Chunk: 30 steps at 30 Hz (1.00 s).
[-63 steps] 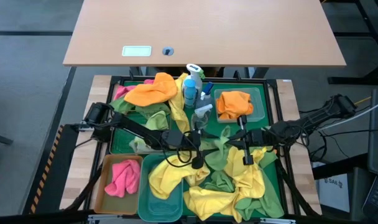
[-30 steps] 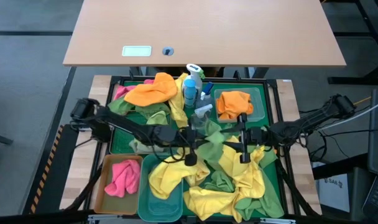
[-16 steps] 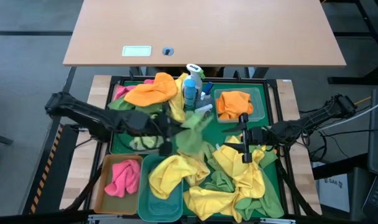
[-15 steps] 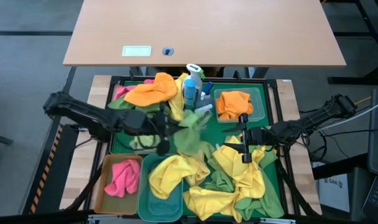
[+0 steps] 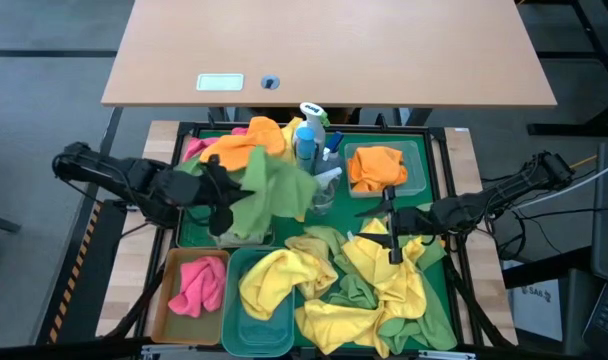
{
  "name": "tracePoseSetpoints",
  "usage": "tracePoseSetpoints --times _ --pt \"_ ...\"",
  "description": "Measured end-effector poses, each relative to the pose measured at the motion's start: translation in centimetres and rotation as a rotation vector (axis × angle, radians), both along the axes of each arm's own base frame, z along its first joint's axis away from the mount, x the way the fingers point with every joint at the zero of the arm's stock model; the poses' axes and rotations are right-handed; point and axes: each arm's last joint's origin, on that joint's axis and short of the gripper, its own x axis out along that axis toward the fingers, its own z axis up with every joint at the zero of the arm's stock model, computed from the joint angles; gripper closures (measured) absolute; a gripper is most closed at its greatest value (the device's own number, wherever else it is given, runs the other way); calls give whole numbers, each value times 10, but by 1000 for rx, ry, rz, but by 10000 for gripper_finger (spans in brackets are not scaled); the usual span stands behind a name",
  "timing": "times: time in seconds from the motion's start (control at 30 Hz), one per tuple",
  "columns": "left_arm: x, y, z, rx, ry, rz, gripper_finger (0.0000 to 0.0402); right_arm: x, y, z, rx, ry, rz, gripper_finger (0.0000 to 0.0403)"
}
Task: Sort microfiber towel by color & place in baskets
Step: Put the green towel into the wire basket
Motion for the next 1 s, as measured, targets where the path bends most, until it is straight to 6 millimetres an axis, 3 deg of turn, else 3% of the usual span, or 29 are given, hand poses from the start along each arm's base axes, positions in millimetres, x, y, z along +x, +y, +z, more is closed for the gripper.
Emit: tracePoseSetpoints --times 0.33,0.73,1.0 --pt "-32 0 -29 -146 335 142 397 -2 -1 -18 40 186 -13 198" --pt "-66 6 -44 -292 638 381 397 -3 -1 -23 39 234 -19 198" --pt "-59 3 -45 -305 601 418 397 -3 -1 -23 39 233 -19 198"
